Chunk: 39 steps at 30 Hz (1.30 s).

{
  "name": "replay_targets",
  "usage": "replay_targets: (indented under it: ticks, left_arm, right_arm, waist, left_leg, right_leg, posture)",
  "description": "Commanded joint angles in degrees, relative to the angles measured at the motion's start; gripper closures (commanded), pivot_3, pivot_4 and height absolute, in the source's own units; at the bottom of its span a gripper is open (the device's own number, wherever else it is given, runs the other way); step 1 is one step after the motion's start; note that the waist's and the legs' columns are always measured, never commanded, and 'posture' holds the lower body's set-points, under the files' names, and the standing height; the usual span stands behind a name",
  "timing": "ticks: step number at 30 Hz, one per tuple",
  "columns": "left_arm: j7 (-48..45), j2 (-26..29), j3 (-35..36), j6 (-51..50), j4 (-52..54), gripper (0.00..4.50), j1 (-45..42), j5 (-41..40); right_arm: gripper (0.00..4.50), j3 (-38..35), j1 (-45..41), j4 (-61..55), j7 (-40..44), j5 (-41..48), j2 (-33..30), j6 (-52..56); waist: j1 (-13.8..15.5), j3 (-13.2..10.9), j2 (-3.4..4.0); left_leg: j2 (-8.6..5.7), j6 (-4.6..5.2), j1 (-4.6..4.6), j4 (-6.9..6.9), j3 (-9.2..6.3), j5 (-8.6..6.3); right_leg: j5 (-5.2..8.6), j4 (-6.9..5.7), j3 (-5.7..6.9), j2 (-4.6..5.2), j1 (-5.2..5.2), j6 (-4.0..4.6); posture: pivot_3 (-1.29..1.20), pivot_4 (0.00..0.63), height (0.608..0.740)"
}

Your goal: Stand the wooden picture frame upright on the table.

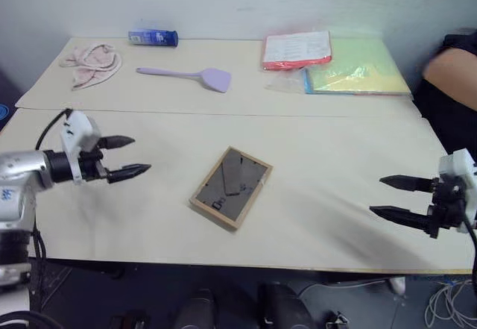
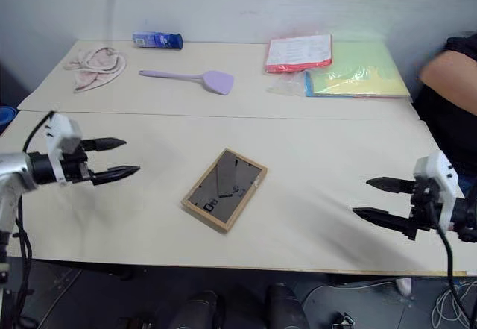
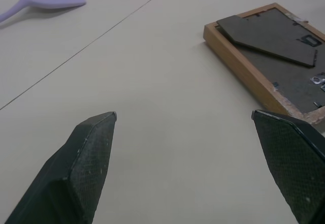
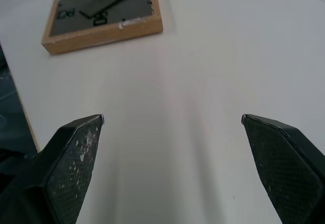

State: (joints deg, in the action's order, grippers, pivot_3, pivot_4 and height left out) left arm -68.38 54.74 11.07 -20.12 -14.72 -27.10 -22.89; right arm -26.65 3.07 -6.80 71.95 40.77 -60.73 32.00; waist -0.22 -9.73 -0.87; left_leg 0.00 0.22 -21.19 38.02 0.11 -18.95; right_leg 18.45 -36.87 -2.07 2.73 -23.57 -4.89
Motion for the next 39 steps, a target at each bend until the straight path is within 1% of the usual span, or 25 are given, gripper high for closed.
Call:
replay_targets:
  ticks: [1, 6, 10, 14, 15, 17, 18, 19, 22, 25, 26, 27, 28, 29, 30, 33, 35, 39]
  left_arm:
    - [-3.4, 1.0, -1.8, 0.5, -0.5, 0.00, -0.3, 0.6]
    - [-1.5, -0.2, -1.8, -0.9, 0.0, 0.00, -0.8, 0.5]
    - [-2.0, -0.2, -2.3, -0.9, 0.4, 0.00, -0.8, 0.7]
    - [-2.7, -1.1, -4.9, 0.0, 0.1, 0.00, -2.1, 2.1]
    - [-2.8, -1.8, -7.0, 1.2, -0.1, 0.30, -2.7, 3.8]
    - [-3.5, -3.2, -10.5, 3.4, -0.3, 0.54, -3.7, 6.4]
    - [-4.1, -4.3, -12.6, 5.0, -0.5, 0.91, -4.3, 7.8]
    - [-4.6, -5.0, -13.8, 6.1, -0.8, 1.17, -4.9, 8.7]
    - [-4.8, -8.4, -18.1, 9.5, -3.9, 2.18, -7.9, 12.3]
    - [-4.9, -11.5, -22.1, 15.7, -8.7, 3.00, -10.9, 16.6]
    - [-4.9, -12.4, -22.7, 16.8, -9.9, 3.33, -11.7, 17.3]
    - [-5.0, -13.4, -23.1, 17.3, -10.7, 3.61, -12.5, 17.5]
    - [-5.6, -14.3, -23.4, 17.3, -11.1, 3.96, -13.0, 17.4]
    - [-6.4, -15.0, -23.5, 16.8, -11.0, 4.29, -13.4, 17.0]
    - [-7.1, -15.5, -23.6, 16.0, -10.7, 4.49, -13.5, 16.7]
    - [-8.5, -16.4, -23.8, 14.0, -9.0, 4.49, -13.2, 16.4]
    - [-9.5, -17.0, -24.3, 9.9, -4.8, 4.49, -11.7, 15.1]
    - [-9.7, -17.4, -24.3, 3.0, 3.6, 4.49, -7.7, 13.0]
  right_arm:
    - [0.02, -1.5, -1.0, -1.0, 0.4, 0.5, -0.4, 0.4]
    - [0.02, -1.0, -2.1, -1.9, -2.9, -0.7, 1.2, 0.4]
    - [0.02, -0.6, -2.2, -2.9, -4.4, -1.8, 1.7, -0.4]
    - [0.02, 3.1, -4.9, -4.9, -8.1, -4.7, 2.8, -1.2]
    - [0.31, 5.3, -5.9, -6.3, -8.5, -5.3, 3.1, -1.1]
    - [0.57, 9.5, -7.4, -8.4, -8.7, -7.0, 3.4, -1.5]
    - [0.99, 12.4, -8.4, -9.5, -8.7, -7.9, 3.8, -1.6]
    - [1.28, 14.3, -9.2, -10.0, -8.8, -8.5, 4.2, -1.6]
    - [2.41, 23.1, -14.5, -9.3, -9.5, -13.5, 7.2, -3.5]
    - [3.31, 31.6, -20.0, -5.6, -9.0, -19.8, 10.5, -6.7]
    - [3.70, 33.7, -21.6, -4.0, -9.0, -21.5, 11.8, -7.7]
    - [3.98, 35.8, -23.4, -2.0, -9.3, -23.3, 13.3, -8.7]
    - [4.39, 37.5, -25.1, 0.0, -9.2, -24.9, 14.7, -9.9]
    - [4.50, 39.0, -26.7, 2.1, -9.5, -26.6, 16.1, -11.2]
    - [4.50, 39.9, -28.1, 3.9, -10.1, -28.1, 17.3, -12.1]
    - [4.50, 41.0, -32.1, 9.5, -12.7, -31.2, 21.1, -13.5]
    - [4.50, 42.1, -35.7, 13.0, -12.9, -32.0, 24.3, -13.6]
    - [4.50, 42.3, -38.9, 17.3, -14.0, -34.3, 27.5, -15.4]
  waist:
    - [0.0, 0.0, 0.04]
    - [-0.1, -0.1, 0.00]
    - [0.0, -0.1, 0.00]
    - [0.0, -0.1, 0.00]
    - [0.0, -0.1, 0.03]
    - [0.0, -0.1, 0.06]
    - [0.0, -0.1, 0.06]
    - [0.0, -0.1, 0.05]
    - [0.0, -0.1, 0.03]
    - [-0.1, -0.1, 0.01]
    - [0.0, -0.1, 0.01]
    - [-0.1, -0.1, 0.01]
    - [0.0, -0.1, 0.01]
    - [-0.1, -0.1, 0.01]
    - [0.0, -0.1, 0.01]
    - [-0.1, -0.1, 0.01]
    - [-0.2, -0.1, 0.01]
    - [-0.3, -0.1, 0.01]
  left_leg:
    - [0.01, 0.00, -0.03, 0.00, 0.00, 0.00]
    - [0.00, -0.01, -0.07, 0.03, 0.04, 0.00]
    - [0.00, -0.06, -0.03, 0.03, -0.02, 0.03]
    - [0.00, -0.06, -0.02, 0.03, 0.00, 0.04]
    - [0.00, -0.07, -0.03, 0.06, -0.01, 0.04]
    - [-0.01, -0.07, -0.03, 0.06, -0.01, 0.04]
    - [-0.01, -0.07, -0.04, 0.06, -0.01, 0.04]
    - [-0.02, -0.07, -0.03, 0.06, -0.01, 0.04]
    - [-0.02, -0.08, -0.07, 0.12, -0.01, 0.05]
    - [-0.04, -0.10, -0.14, 0.19, 0.04, 0.06]
    - [-0.04, -0.12, -0.11, 0.20, 0.05, 0.07]
    - [-0.04, -0.13, -0.11, 0.23, 0.07, 0.08]
    - [-0.03, -0.14, -0.11, 0.22, 0.08, 0.08]
    - [-0.03, -0.14, -0.13, 0.23, 0.09, 0.09]
    - [-0.03, -0.17, -0.14, 0.24, 0.10, 0.10]
    - [-0.03, -0.28, -0.21, 0.29, 0.11, 0.17]
    - [-0.03, -0.38, -0.22, 0.37, 0.13, 0.22]
    - [0.00, -0.39, -0.22, 0.36, 0.10, 0.23]
  right_leg:
    - [0.00, -0.01, 0.01, 0.00, -0.02, 0.00]
    - [0.00, -0.02, -0.03, 0.00, -0.06, 0.00]
    - [0.00, -0.14, 0.01, 0.00, -0.06, 0.00]
    - [0.00, -0.13, -0.01, 0.00, -0.06, 0.00]
    - [0.00, -0.13, 0.00, 0.00, -0.06, 0.00]
    - [0.00, -0.14, 0.00, 0.01, -0.06, 0.00]
    - [0.00, -0.14, 0.00, 0.00, -0.07, 0.00]
    - [0.00, -0.14, 0.01, 0.00, -0.07, 0.00]
    - [0.00, -0.13, 0.02, -0.02, -0.08, 0.00]
    - [0.00, -0.19, 0.00, -0.06, -0.16, -0.01]
    - [0.00, -0.19, 0.00, -0.09, -0.15, -0.01]
    - [0.00, -0.21, -0.01, -0.10, -0.16, -0.01]
    - [0.00, -0.22, -0.01, -0.11, -0.16, -0.01]
    - [0.00, -0.22, -0.01, -0.11, -0.18, -0.01]
    - [0.00, -0.23, -0.02, -0.11, -0.20, -0.01]
    - [0.00, -0.33, -0.02, -0.10, -0.24, -0.01]
    - [0.00, -0.54, -0.04, -0.09, -0.27, -0.01]
    - [0.00, -0.61, -0.03, -0.10, -0.27, -0.01]
  posture:
    - [0.00, 0.150, 0.740]
    - [0.00, 0.150, 0.740]
    - [0.00, 0.150, 0.740]
    - [0.00, 0.150, 0.740]
    - [0.00, 0.150, 0.740]
    - [0.00, 0.150, 0.740]
    - [0.00, 0.150, 0.740]
    - [0.00, 0.150, 0.740]
    - [0.00, 0.150, 0.740]
    - [0.00, 0.150, 0.740]
    - [0.00, 0.150, 0.740]
    - [0.00, 0.150, 0.740]
    - [0.00, 0.150, 0.740]
    - [0.00, 0.150, 0.740]
    - [0.00, 0.150, 0.740]
    - [0.00, 0.150, 0.740]
    - [0.00, 0.150, 0.740]
    - [0.00, 0.150, 0.740]
